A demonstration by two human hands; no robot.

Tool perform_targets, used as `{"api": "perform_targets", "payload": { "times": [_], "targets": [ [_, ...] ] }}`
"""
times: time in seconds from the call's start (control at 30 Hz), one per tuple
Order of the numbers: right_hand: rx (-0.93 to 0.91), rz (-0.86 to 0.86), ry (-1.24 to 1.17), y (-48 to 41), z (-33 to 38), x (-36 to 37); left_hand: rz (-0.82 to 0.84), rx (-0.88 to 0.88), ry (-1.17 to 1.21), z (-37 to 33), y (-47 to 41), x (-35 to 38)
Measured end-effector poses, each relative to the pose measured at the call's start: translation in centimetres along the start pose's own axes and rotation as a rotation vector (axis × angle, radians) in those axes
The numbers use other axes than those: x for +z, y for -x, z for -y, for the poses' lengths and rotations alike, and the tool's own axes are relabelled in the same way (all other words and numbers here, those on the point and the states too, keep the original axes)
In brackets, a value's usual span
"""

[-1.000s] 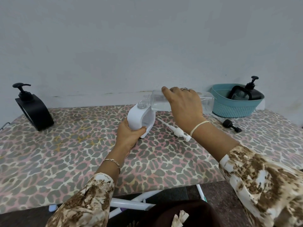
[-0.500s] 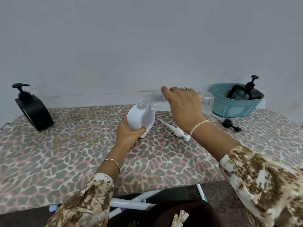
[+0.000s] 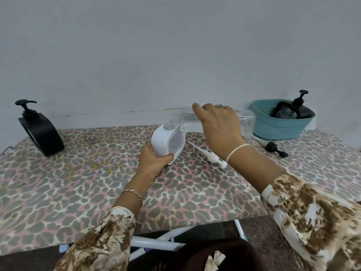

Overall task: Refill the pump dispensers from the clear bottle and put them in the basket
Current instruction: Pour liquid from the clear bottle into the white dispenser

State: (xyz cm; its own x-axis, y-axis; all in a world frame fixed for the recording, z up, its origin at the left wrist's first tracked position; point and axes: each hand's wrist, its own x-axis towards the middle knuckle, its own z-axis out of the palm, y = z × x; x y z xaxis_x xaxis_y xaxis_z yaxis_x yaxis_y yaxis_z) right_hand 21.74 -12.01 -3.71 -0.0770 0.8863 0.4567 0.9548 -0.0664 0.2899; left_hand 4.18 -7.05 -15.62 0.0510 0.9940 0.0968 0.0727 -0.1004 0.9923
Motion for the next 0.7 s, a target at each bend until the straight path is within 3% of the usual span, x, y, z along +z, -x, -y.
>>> {"api": "perform_targets", "payload": {
  "times": [0.7],
  "targets": [
    [0.002, -0.005, 0.003, -0.01, 0.14, -0.11, 0.014, 0.02, -0.059, 0.45, -0.14, -0.08]
  ]
}}
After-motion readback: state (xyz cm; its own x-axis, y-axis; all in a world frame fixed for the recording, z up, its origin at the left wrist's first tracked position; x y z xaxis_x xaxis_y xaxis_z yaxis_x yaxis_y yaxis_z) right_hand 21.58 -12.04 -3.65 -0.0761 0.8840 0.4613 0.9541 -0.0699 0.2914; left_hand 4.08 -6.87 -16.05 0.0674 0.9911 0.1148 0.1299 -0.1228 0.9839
